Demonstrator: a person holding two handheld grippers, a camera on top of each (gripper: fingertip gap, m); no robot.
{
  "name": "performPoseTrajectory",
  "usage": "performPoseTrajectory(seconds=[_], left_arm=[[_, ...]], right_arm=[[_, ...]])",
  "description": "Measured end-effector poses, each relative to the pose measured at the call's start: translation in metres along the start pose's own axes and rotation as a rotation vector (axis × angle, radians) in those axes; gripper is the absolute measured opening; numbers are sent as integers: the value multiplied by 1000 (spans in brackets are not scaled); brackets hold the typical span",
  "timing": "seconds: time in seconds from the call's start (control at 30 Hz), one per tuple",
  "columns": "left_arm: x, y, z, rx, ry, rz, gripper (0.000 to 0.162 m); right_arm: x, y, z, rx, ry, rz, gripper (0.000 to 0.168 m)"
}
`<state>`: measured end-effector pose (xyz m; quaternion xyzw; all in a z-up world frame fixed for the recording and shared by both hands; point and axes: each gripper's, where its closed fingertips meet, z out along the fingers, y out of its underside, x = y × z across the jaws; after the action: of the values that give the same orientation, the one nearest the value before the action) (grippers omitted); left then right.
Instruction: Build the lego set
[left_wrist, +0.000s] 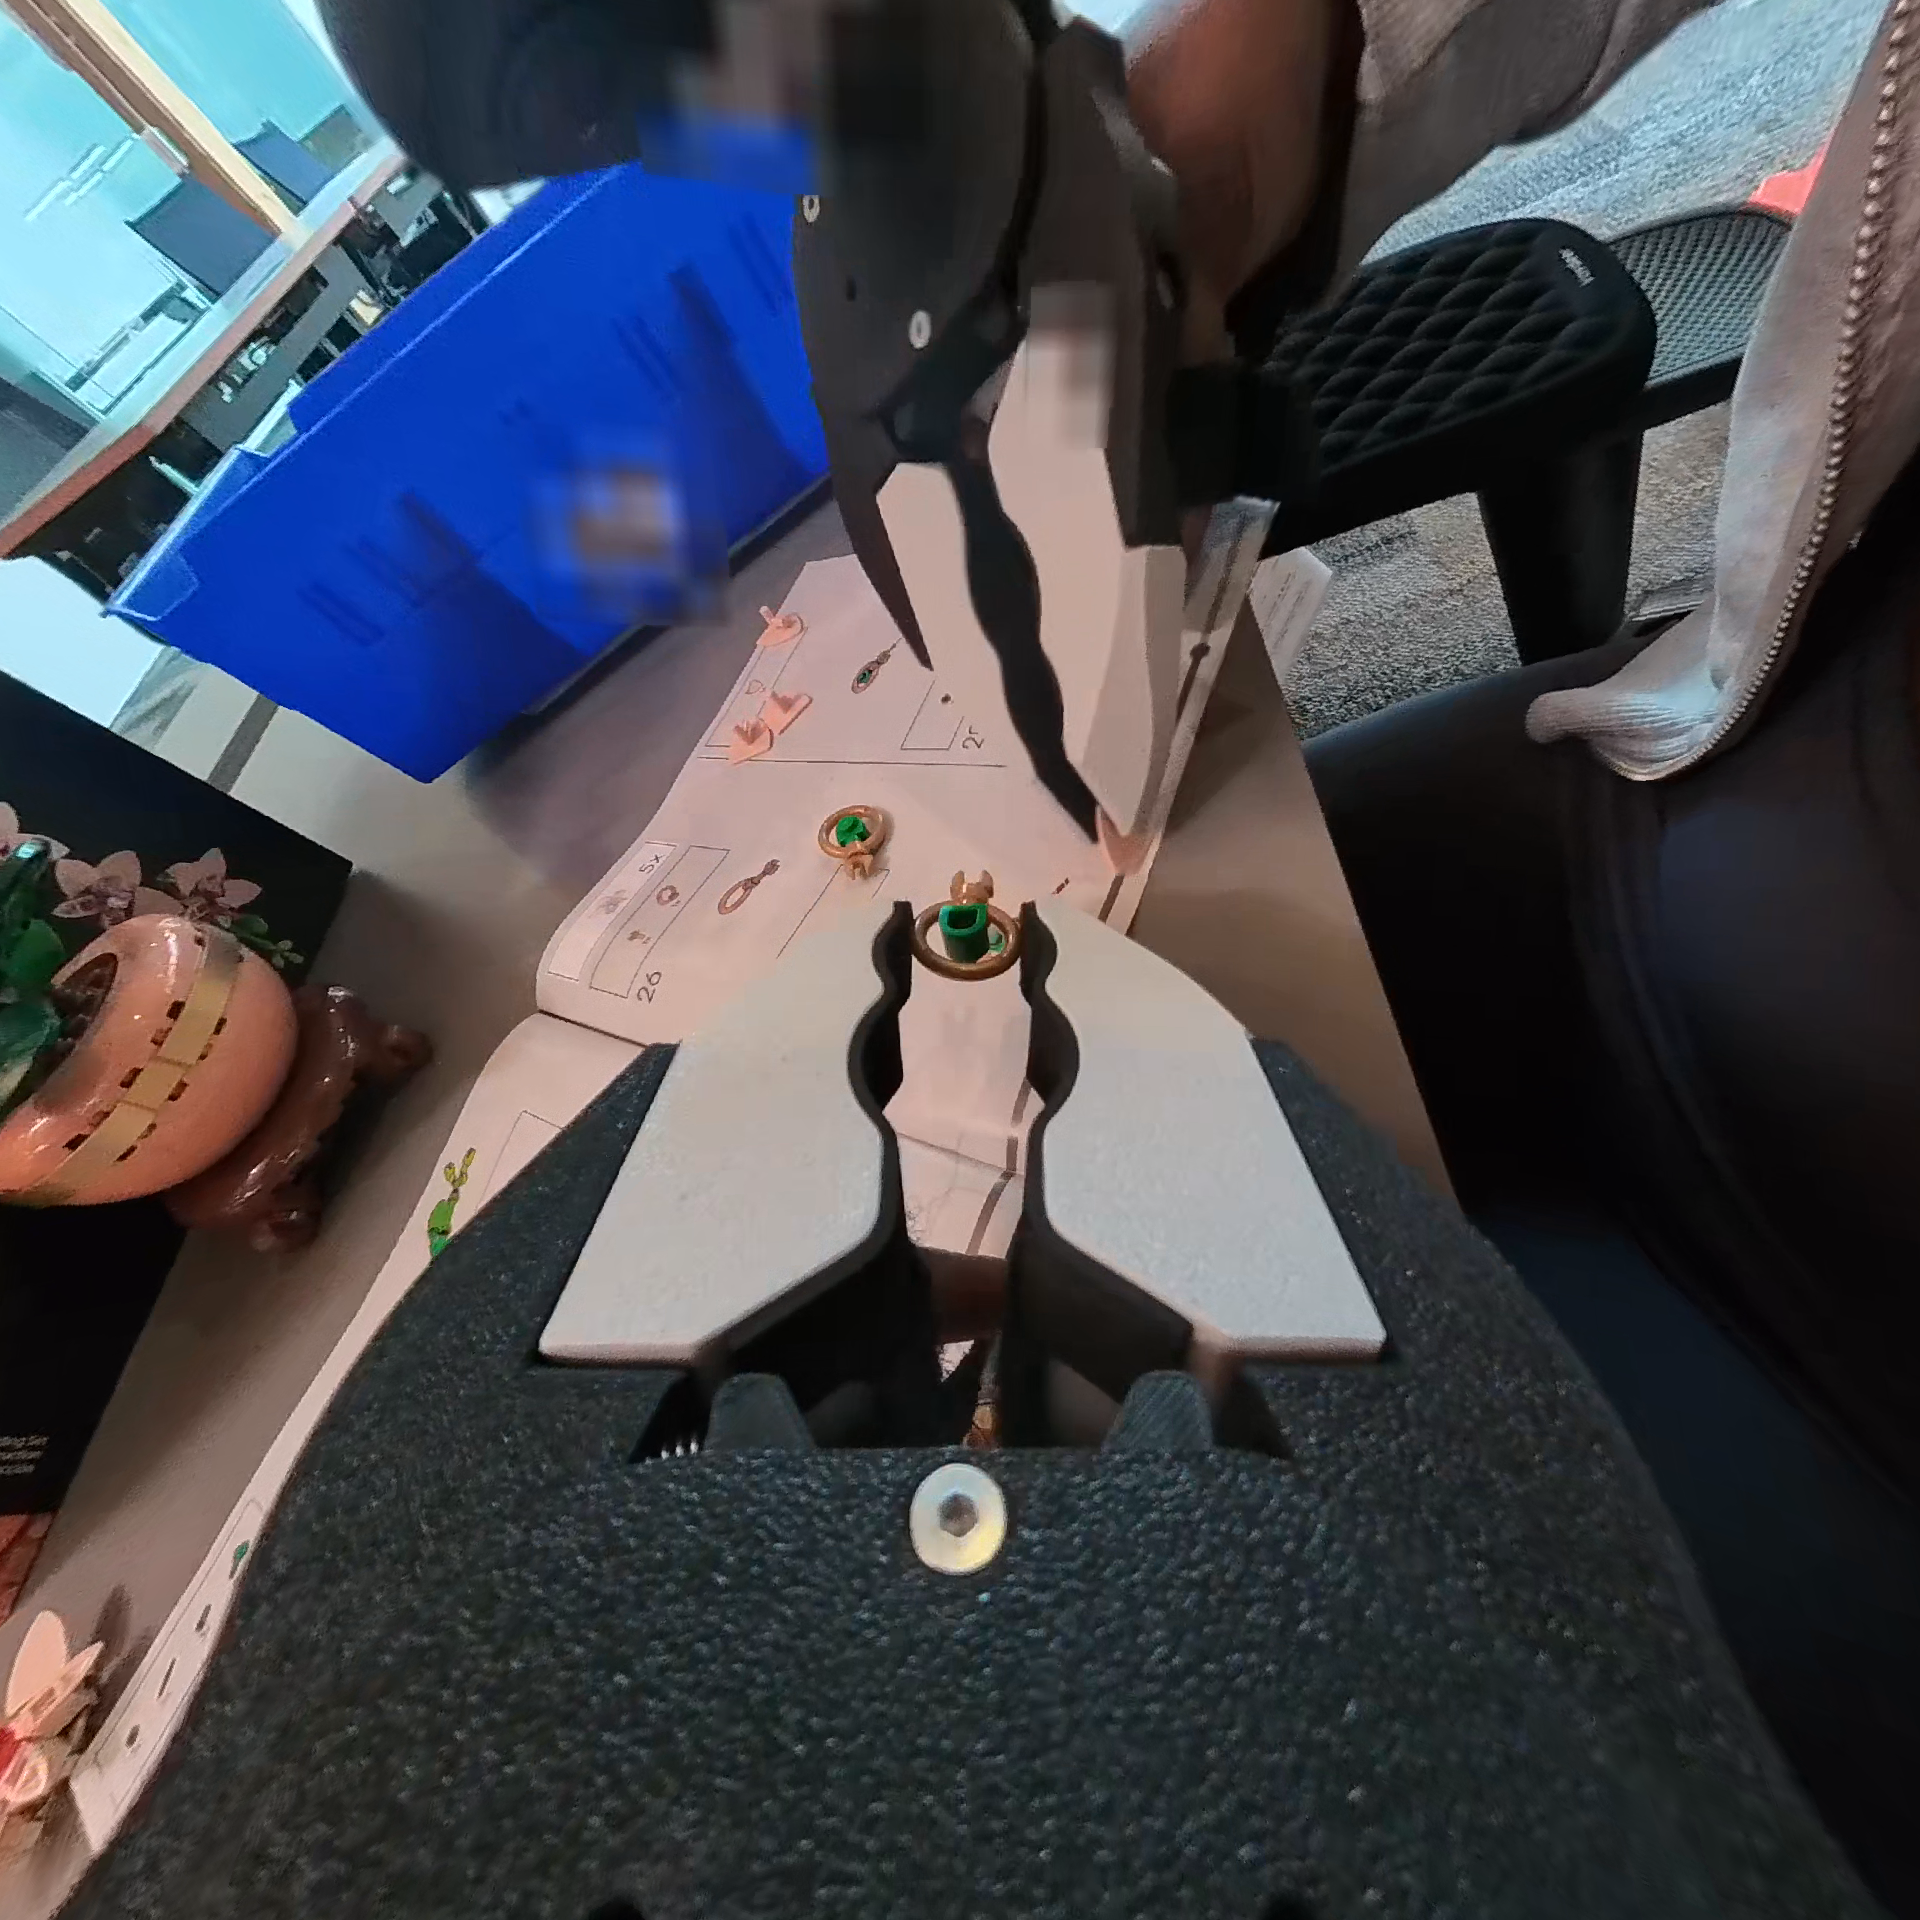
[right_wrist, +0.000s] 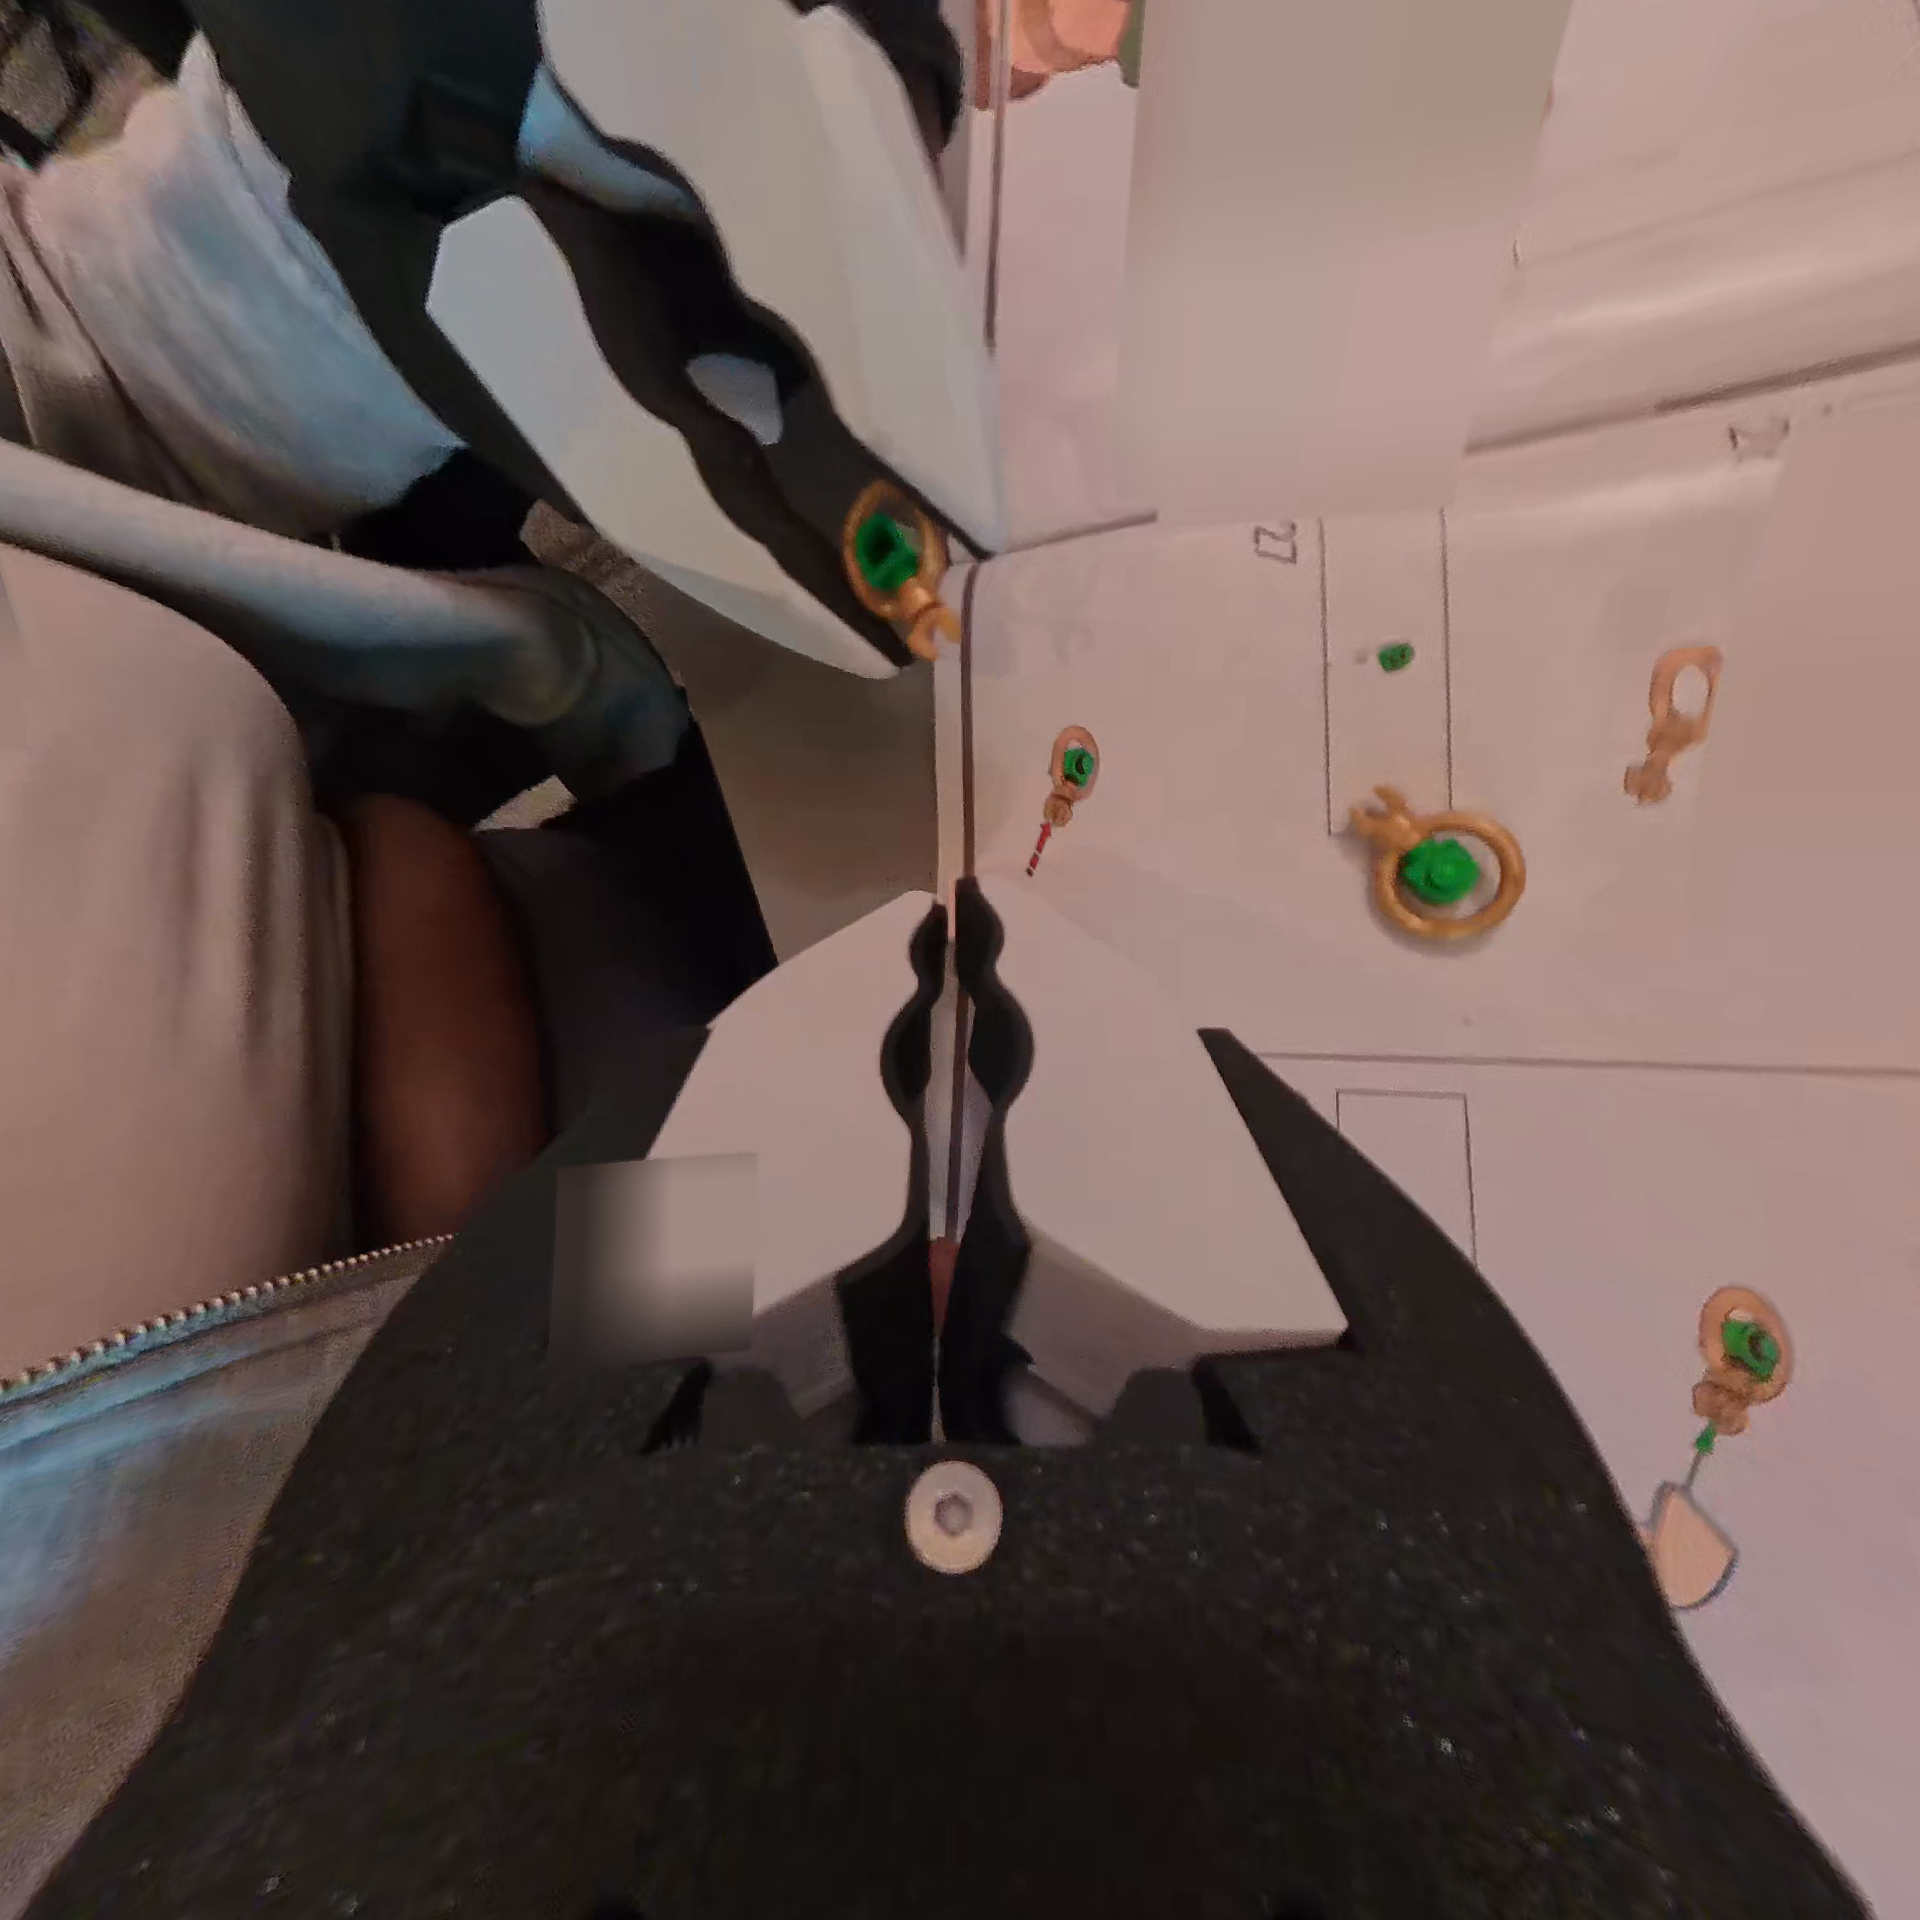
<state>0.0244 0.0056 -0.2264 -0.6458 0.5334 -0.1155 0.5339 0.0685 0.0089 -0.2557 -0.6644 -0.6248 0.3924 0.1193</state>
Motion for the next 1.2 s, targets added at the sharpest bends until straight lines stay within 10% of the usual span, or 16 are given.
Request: performPoseTrajectory(seconds=[0.23, 0.47, 0.9, 1.0, 1.2], left_arm=[[-7, -9, -11, 97, -1, -83, 19], [-10, -8, -14, 110, 15, -119, 19], [-3, -2, -7, 41, 28, -67, 19], [-2, -3, -6, 40, 23, -67, 19], [-5, -9, -2, 62, -6, -75, 19]], right_arm=[[-1, -36, -12, 104, 364, -1118, 2], [12, -13, -7, -18, 224, -1246, 29], [40, 5, -51, -62, 255, -815, 25], [61, -1, -74, -30, 487, -565, 7], [11, 30, -44, -20, 426, -81, 27]])
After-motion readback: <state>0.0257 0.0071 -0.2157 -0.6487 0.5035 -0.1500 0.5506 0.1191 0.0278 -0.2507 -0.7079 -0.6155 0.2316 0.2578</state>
